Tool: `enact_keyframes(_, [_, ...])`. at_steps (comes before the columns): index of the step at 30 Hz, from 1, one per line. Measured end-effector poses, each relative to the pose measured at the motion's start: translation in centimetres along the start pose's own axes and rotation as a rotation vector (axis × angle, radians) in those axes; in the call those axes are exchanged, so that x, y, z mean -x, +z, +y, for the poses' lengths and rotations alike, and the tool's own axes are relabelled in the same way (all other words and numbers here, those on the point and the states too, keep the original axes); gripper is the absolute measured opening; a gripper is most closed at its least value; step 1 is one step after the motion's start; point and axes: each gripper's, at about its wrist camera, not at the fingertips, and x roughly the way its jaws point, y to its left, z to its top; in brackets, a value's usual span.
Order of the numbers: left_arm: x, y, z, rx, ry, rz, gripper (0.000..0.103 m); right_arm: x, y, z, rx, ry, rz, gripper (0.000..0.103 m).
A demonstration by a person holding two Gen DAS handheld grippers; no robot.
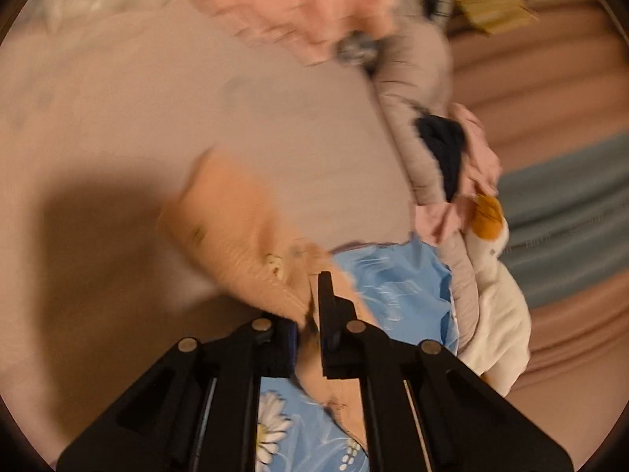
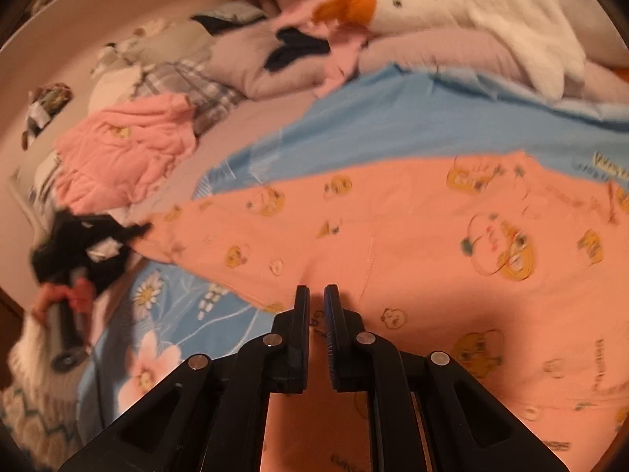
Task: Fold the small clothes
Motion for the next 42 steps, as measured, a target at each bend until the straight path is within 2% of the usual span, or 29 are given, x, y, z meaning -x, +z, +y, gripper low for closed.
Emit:
enact_keyframes(2, [0.7, -0.2, -2.3, -0.071, -0.020, -0.021, 0.004, -0.7, 0.0, 0.2, 0.010, -0.007, 0.010, 0.011])
enact_keyframes(5, [1.6, -1.6, -6.9, -0.211, -0.065, -0.015, 0.004, 0.3, 0.7, -0.9, -0.065, 0.063, 0.025, 0.011])
enact_keyframes(11, [1.0, -8.5, -14.8, -0.427, -0.152, 0.076, 0.004, 6.1, -0.2, -3.6, -0.152, 0.092, -0.074, 0.011])
enact_keyframes(16, [-1.6, -17.4, -20.2, -0.606, -0.194, 0.195, 0.005, 11.0, -1.3, -8.2, -0.281, 0.064, -0.163, 0.011])
enact_keyframes(19, [-3.5, -23.7, -22.6, -0.731, -0.200, 0.266, 0.005, 13.2, -2.6, -11.6, -0.355, 0.001, -0.190, 0.011])
enact_keyframes(22, [-5.2, -31.6, -24.0, -0.943, -0.164, 0.338, 0.008, 15.3, -4.5, -15.3, -0.449, -0.042, -0.221, 0.012])
enact_keyframes(25, [-7.5, -36.6, -22.8, -1.041, -0.110, 0.449, 0.026, 16.7, -5.8, -17.4, -0.487, -0.088, -0.223, 0.012])
enact_keyframes(27, [-8.8, -38.2, -21.6, -1.068, -0.076, 0.509, 0.057, 17.1, -6.4, -17.9, -0.486, -0.107, -0.210, 0.012])
enact_keyframes(30, [-8.3, -37.9, -21.2, -1.090, -0.129, 0.520, 0.075, 17.3, -6.6, -17.4, -0.450, -0.117, -0.200, 0.014])
enact_keyframes(32, [-7.0, -37.1, -21.3, -1.090, -0.169, 0.525, 0.079, 17.5, -6.5, -17.0, -0.429, -0.114, -0.203, 0.020])
enact_keyframes(34, [-5.3, -35.3, -20.7, -1.086, -0.207, 0.493, 0.079, 17.5, -6.2, -16.4, -0.410, -0.105, -0.208, 0.024])
enact_keyframes(35, [-4.4, -35.4, -20.6, -1.081, -0.210, 0.481, 0.080, 17.4, -6.1, -16.1, -0.396, -0.101, -0.209, 0.024])
enact_keyframes(38, [-2.8, -32.1, -18.3, -1.033, -0.178, 0.438, 0.082, 16.7, -5.6, -14.5, -0.307, -0.101, -0.189, 0.024])
enact_keyframes(42, [-2.0, -27.2, -14.6, -0.956, -0.078, 0.387, 0.082, 14.3, -4.8, -11.0, -0.107, -0.123, -0.117, 0.024])
